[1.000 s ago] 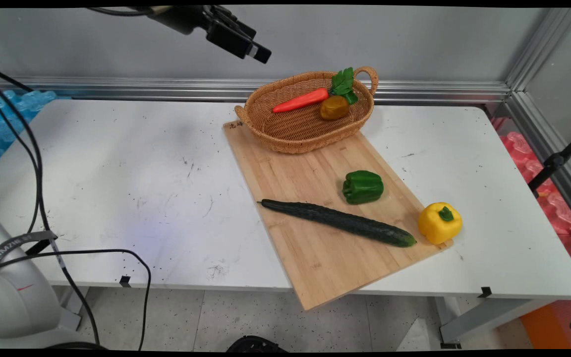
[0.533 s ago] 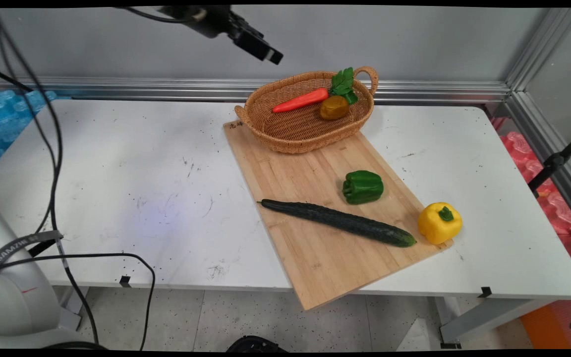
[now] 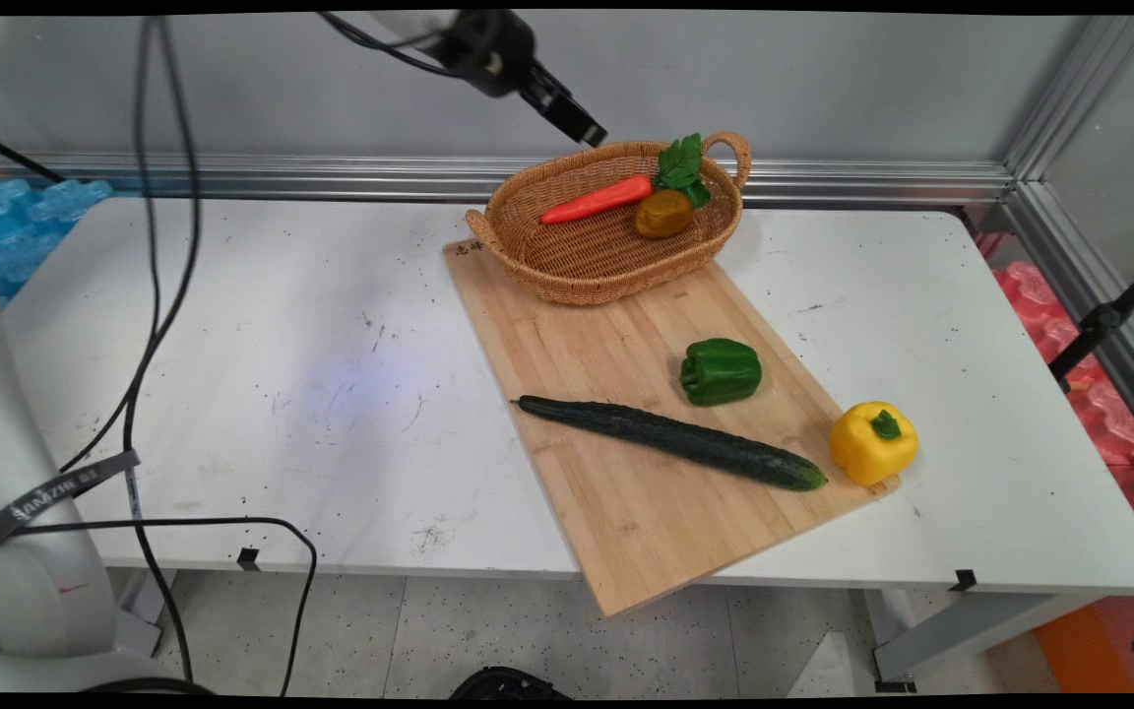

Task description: Pick up the potato from the vegetable basket

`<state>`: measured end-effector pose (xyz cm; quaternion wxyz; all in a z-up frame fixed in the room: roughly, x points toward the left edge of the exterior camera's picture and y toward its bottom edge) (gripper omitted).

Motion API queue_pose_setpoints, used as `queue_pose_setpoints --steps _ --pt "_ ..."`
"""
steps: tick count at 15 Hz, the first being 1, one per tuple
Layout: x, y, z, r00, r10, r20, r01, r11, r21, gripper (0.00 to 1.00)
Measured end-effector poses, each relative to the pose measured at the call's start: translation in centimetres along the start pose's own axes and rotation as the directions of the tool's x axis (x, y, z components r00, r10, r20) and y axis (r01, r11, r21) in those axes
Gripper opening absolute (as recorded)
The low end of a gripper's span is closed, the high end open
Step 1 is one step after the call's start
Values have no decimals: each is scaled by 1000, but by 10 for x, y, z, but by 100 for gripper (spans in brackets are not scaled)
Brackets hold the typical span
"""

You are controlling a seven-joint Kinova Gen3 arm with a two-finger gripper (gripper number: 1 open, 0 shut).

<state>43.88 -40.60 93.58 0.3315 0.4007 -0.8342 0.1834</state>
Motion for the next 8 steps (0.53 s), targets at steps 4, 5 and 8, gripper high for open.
queue_pose_setpoints --steps 4,5,8 --pt "12 -2 49 999 14 41 -15 1000 16 100" --pt "14 -2 58 999 17 49 -18 1000 17 100" --pt "20 -2 93 996 24 81 -26 999 19 100"
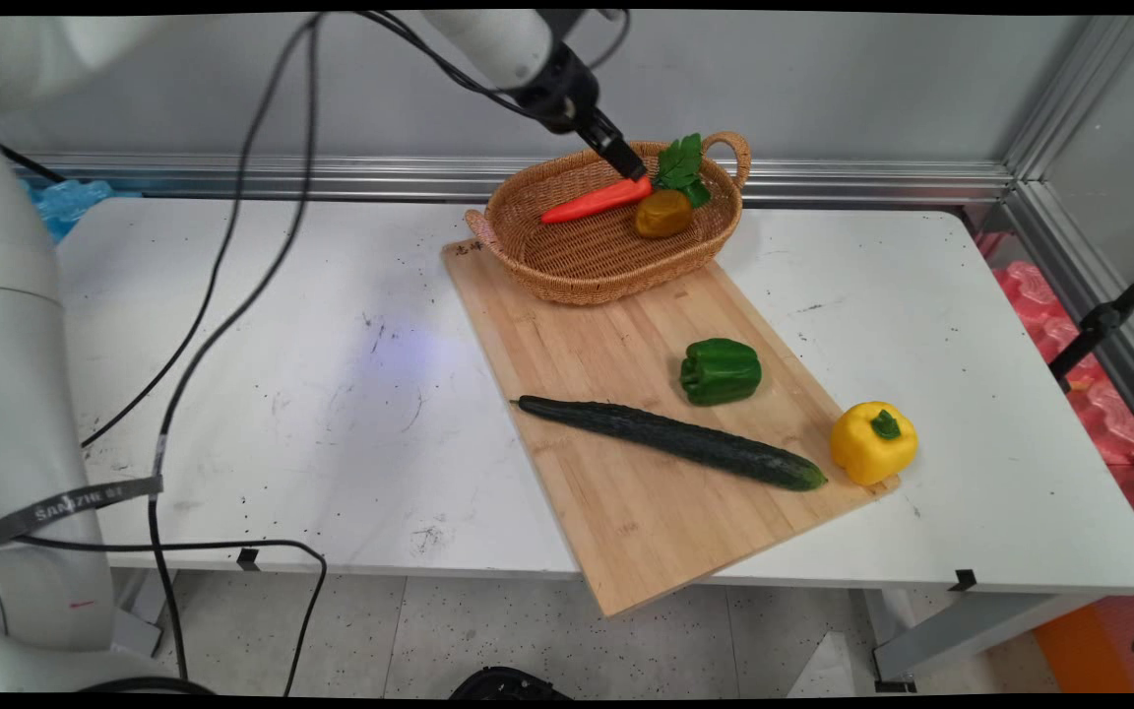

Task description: Pick up the potato from the vegetable basket

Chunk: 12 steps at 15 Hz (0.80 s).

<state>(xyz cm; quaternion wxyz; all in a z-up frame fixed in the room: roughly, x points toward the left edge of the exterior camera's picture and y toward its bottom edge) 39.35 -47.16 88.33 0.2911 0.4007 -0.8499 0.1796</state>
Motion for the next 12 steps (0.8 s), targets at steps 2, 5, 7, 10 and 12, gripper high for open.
queue_pose_setpoints --steps 2,5,7,10,12 --pt "6 1 28 1000 5 29 -5 1000 2 100" --pt "14 2 66 998 7 67 -7 1000 2 100" --pt "17 3 85 996 8 87 -8 1000 3 100" --pt "21 3 112 993 9 119 -9 1000 2 100" --pt "23 3 125 991 11 134 -11 1000 1 100"
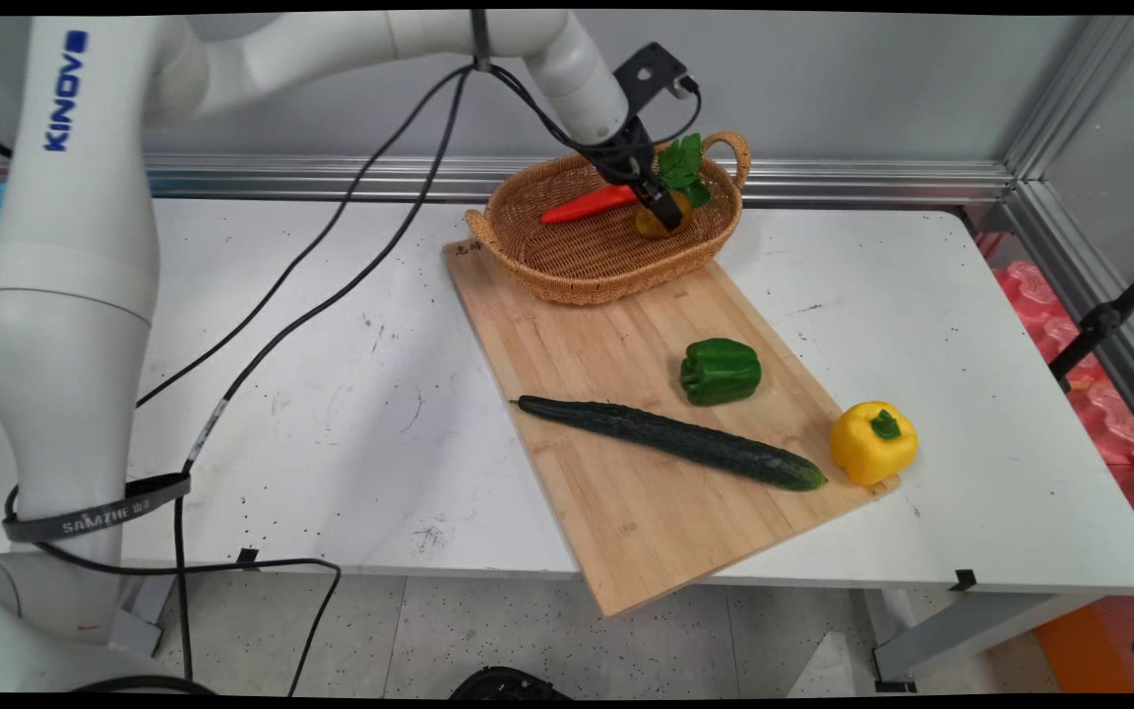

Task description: Pick up the potato from the vegetable basket, then place the picked object on the cutting board

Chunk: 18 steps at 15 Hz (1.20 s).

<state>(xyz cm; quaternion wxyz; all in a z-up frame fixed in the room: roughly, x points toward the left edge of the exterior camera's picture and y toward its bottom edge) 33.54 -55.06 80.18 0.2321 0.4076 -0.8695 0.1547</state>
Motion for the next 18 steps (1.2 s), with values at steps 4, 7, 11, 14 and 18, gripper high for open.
queue_pose_setpoints --steps 4,7,11,14,18 --pt "4 0 17 1000 4 19 -4 1000 0 100" --pt "8 1 23 1000 14 23 -14 1000 -2 0" --pt "9 -1 12 1000 26 12 -26 1000 11 0" --pt "8 0 -14 999 38 -7 -38 999 28 0" --pt "4 9 -68 997 73 -40 -72 997 34 0"
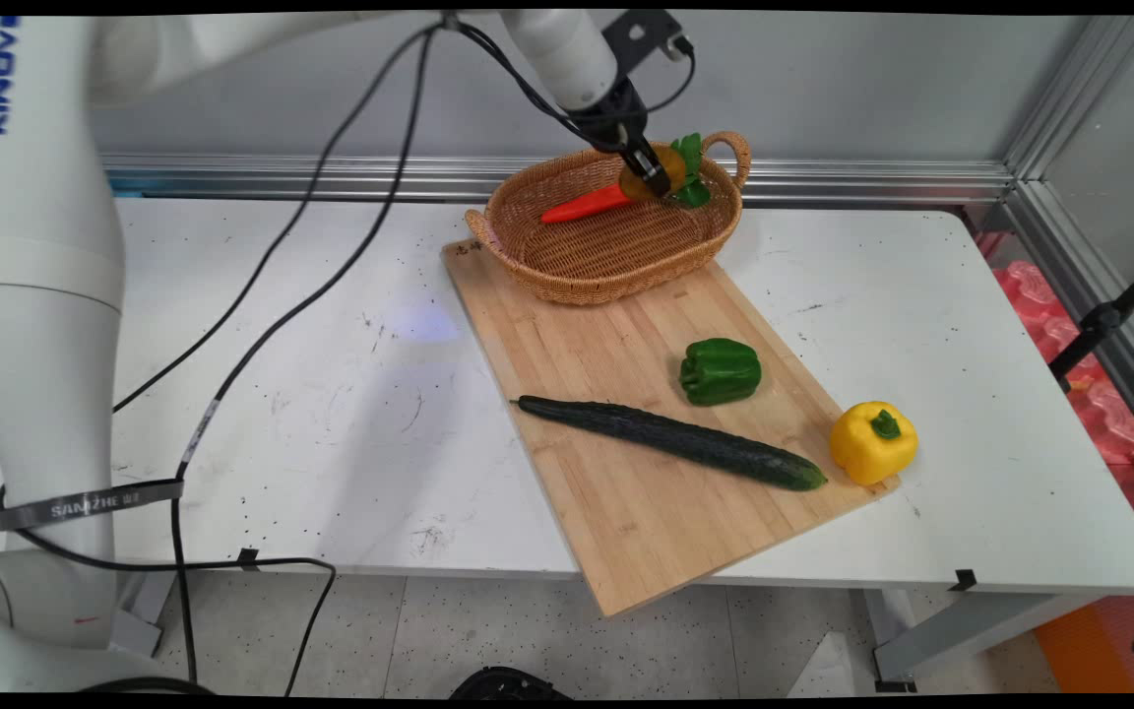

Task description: Place the picked object on the cutting board

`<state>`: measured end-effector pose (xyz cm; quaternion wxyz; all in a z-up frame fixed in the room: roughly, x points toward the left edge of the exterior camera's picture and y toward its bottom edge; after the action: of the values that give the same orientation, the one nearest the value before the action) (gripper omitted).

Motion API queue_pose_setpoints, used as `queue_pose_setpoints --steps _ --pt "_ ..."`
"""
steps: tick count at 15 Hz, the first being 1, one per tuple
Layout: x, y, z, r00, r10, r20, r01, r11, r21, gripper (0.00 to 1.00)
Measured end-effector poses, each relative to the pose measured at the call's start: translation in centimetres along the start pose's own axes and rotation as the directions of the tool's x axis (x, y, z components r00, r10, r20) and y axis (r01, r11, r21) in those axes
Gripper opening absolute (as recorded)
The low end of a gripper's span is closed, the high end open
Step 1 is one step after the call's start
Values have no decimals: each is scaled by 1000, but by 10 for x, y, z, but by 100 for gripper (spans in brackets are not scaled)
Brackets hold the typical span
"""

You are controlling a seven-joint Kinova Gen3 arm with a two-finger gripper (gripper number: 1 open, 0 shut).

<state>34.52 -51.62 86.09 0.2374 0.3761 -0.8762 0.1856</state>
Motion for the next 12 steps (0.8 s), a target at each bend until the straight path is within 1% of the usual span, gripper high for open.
queue_pose_setpoints --steps 2,5,7,9,12 --pt "-2 6 -29 1000 25 -16 -25 1000 -8 0" --pt "-9 18 -71 996 85 -35 -86 996 -39 0" --pt "-15 28 -97 990 133 -44 -135 988 -70 0" --pt "-21 35 -112 985 164 -48 -168 981 -95 0" --pt "-37 49 -134 976 211 -47 -216 966 -142 0"
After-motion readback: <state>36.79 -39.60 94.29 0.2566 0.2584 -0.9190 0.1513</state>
